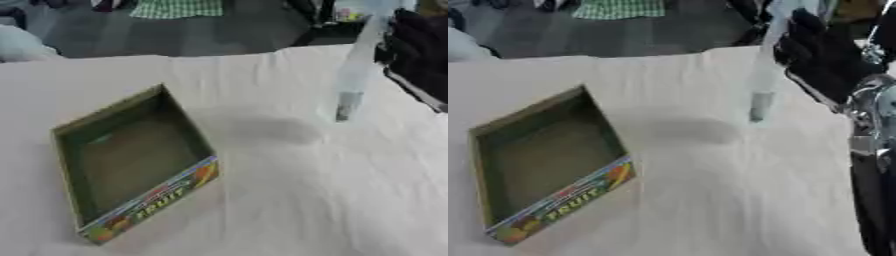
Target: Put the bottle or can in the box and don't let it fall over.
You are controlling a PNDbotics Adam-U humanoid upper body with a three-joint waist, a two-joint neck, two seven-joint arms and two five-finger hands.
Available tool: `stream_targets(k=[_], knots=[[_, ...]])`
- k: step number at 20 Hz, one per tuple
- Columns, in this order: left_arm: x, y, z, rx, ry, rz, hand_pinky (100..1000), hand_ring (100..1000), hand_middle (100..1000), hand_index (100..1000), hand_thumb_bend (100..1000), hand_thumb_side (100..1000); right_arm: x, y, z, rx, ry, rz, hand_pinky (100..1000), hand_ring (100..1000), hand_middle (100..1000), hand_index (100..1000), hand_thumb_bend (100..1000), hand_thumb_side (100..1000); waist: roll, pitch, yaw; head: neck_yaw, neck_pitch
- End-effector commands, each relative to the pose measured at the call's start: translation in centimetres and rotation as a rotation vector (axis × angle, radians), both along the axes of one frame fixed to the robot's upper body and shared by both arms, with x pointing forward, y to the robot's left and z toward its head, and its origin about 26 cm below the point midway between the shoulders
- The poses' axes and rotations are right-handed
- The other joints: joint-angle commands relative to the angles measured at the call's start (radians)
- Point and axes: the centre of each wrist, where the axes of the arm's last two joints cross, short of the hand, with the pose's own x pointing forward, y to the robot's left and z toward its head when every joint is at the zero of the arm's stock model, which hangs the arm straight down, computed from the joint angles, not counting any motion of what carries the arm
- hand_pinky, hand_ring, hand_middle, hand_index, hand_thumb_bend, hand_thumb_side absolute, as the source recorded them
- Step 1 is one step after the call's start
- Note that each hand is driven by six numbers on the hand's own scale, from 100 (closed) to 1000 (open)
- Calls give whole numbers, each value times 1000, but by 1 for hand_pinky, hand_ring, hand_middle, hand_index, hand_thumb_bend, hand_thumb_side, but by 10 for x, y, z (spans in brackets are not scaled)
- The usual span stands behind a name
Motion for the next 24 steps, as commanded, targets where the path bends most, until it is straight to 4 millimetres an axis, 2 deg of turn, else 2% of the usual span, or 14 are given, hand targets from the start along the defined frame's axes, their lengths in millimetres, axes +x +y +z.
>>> stream_targets(k=[1, 9, 17, 24], knots=[[0, 4, 10, 37, -21, -13, 1000, 1000, 1000, 781, 805, 649, -1, 2, 20, -41, -61, 47, 100, 100, 225, 1000, 650, 941, -3, -21, 3, -10, 2], [0, 4, 11, 40, -20, -25, 1000, 1000, 996, 781, 805, 648, 17, 25, 43, -104, -121, 220, 100, 100, 250, 1000, 581, 925, -15, -40, 28, -43, 33], [3, 3, 15, 14, -30, -30, 1000, 1000, 991, 782, 802, 647, 32, 60, 47, -124, -124, 377, 100, 100, 257, 1000, 573, 937, -26, -51, 76, -121, 56], [3, 4, 16, -27, -49, -9, 1000, 1000, 990, 784, 799, 646, 39, 78, 44, -135, -124, 439, 100, 100, 254, 1000, 576, 931, -34, -49, 110, -180, 61]])
